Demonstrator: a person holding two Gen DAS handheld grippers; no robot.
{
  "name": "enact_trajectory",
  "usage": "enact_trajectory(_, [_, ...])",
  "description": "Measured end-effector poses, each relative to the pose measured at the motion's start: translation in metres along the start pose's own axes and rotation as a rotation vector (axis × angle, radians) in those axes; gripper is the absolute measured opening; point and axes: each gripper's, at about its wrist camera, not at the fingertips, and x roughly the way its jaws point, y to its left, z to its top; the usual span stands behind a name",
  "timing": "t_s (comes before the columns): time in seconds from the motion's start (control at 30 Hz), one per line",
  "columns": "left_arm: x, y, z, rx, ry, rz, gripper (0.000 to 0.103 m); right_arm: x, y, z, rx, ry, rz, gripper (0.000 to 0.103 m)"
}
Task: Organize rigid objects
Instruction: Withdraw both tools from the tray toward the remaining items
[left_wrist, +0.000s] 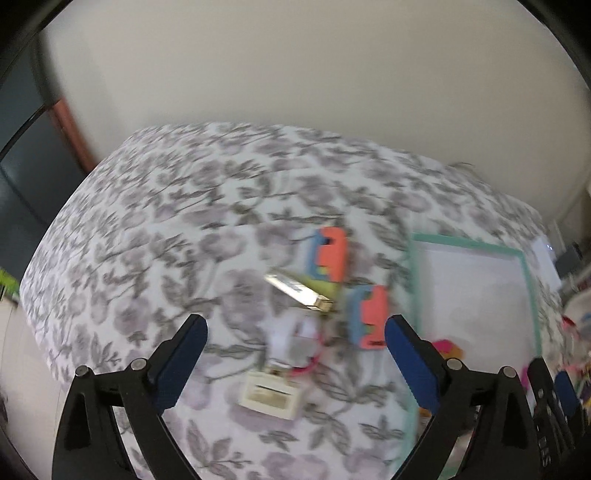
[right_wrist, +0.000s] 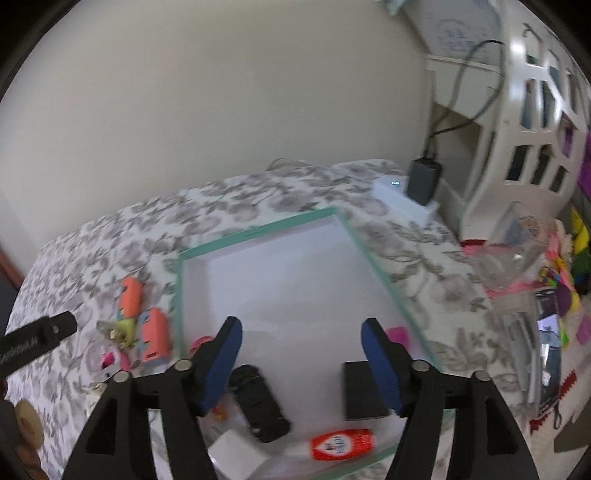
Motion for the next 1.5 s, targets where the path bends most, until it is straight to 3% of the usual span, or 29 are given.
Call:
enact_trajectory(0.13, [0.016, 0.028, 0.003, -0.045, 0.040, 0.058, 0.097, 0.007, 0.015, -0.006, -0.012, 0.030, 0.036, 0.091])
enact_trajectory(0.23, [0.026, 0.050, 0.004, -0.087, 0.075, 0.103, 0.097, 0.010, 0.025, -0.009, -0.036, 0.043, 0.041, 0.092])
enact_trajectory(0.37, [0.031, 0.076, 0.002, -0.129, 0.099, 0.154, 0.097, 0.010, 0.039, -0.013, -0.067, 0.046, 0.056, 0.102])
enact_trajectory(0.53, [0.033, 0.106, 0.001, -0.179, 0.099, 0.211, 0.097, 0.012, 0.064, -0.016, -0.105, 0.057, 0.103, 0.102])
enact_trajectory(0.77, [0.036, 0.134, -0.001, -0.247, 0.123, 0.192, 0.097, 0.013, 0.111, -0.029, -0.217, 0.073, 0.186, 0.102])
enact_trajectory(0.97, [0.045, 0.131, -0.006, -0.241, 0.179, 0.137, 0.097, 0.020, 0.137, -0.039, -0.283, 0.095, 0.206, 0.102])
enact_trajectory(1.23, [0.054, 0.120, -0.016, -0.205, 0.230, 0.098, 0.097, 0.035, 0.143, -0.044, -0.275, 0.139, 0.228, 0.102])
enact_trajectory(1.5, [0.059, 0.104, -0.022, -0.185, 0.277, 0.023, 0.097, 0.043, 0.121, -0.021, -0.143, 0.144, 0.181, 0.102])
